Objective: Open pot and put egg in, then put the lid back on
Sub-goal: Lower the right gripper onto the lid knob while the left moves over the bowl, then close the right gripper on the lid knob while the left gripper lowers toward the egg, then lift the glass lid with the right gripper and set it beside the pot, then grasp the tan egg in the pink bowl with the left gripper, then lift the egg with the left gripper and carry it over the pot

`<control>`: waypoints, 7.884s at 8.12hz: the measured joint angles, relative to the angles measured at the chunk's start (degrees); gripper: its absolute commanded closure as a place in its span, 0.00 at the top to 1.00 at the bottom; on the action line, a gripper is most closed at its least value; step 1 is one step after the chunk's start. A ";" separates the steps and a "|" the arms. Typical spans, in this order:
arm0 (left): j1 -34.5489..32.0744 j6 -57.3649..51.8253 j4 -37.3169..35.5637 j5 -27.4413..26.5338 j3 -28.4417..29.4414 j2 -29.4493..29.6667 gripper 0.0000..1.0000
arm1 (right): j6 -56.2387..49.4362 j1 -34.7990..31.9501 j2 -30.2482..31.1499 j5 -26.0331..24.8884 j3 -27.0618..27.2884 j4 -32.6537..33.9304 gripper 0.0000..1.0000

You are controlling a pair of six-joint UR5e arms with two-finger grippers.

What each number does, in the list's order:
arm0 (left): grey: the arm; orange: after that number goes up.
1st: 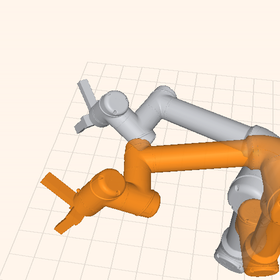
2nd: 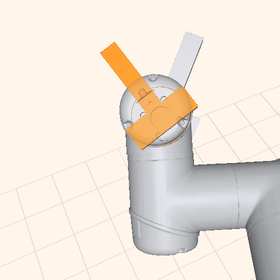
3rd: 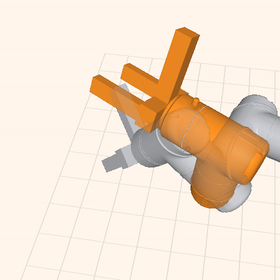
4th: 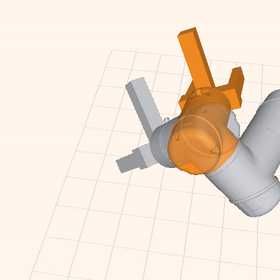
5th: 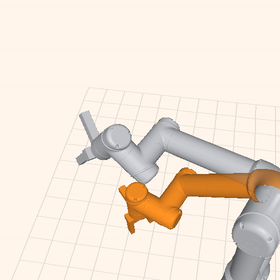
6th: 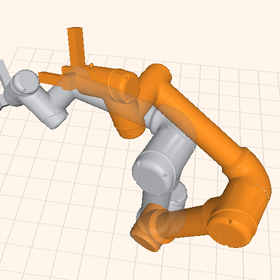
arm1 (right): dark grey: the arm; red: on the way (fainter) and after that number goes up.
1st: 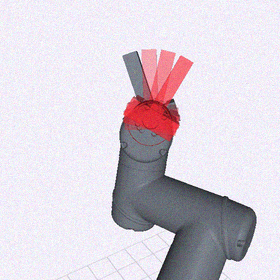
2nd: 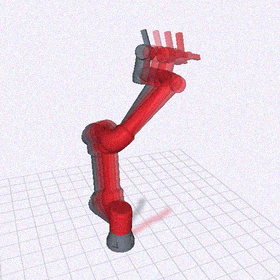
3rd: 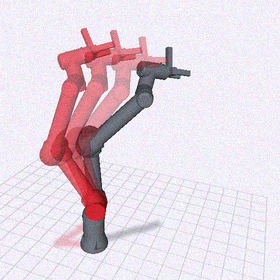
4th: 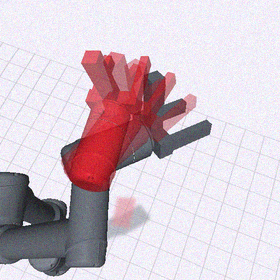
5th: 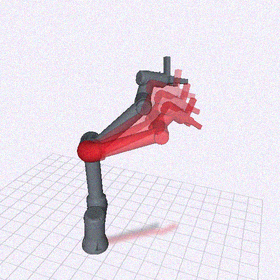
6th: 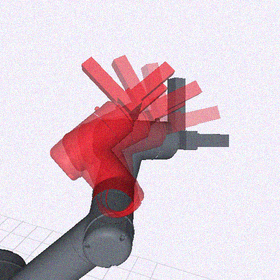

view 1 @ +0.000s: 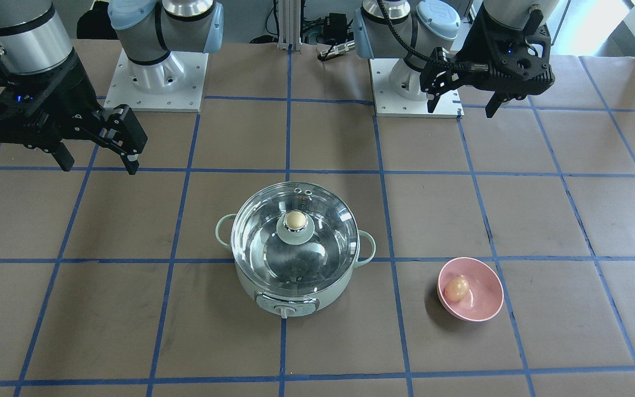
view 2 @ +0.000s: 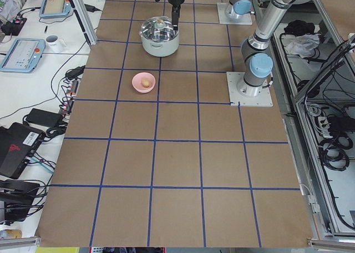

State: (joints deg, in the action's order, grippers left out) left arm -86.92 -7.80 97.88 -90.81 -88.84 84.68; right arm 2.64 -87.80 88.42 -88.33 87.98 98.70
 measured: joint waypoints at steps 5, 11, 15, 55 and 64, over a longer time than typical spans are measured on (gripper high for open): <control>2.19 -0.31 -0.44 -0.80 0.17 0.46 1.00 | 0.28 0.00 -0.03 0.07 -0.08 0.01 1.00; 7.26 -6.83 -18.64 -1.80 -0.46 12.90 0.84 | 14.66 -11.81 -7.99 -0.54 -3.79 3.80 1.00; 7.29 -7.46 -23.81 -1.64 -2.13 19.99 0.84 | 29.66 -24.04 -17.22 -1.66 -3.79 12.19 1.00; 4.79 -2.67 -29.02 -2.33 -3.16 20.91 0.00 | 11.86 -8.44 0.26 -2.90 -5.98 -11.33 0.41; -20.91 24.63 -33.01 6.07 -1.99 20.56 0.00 | 11.87 -8.44 0.26 -2.90 -6.04 -11.25 0.42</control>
State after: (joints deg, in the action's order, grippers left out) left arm -107.83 16.83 64.87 -84.74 -90.83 105.24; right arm 14.50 -96.24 88.68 -91.23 81.94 87.45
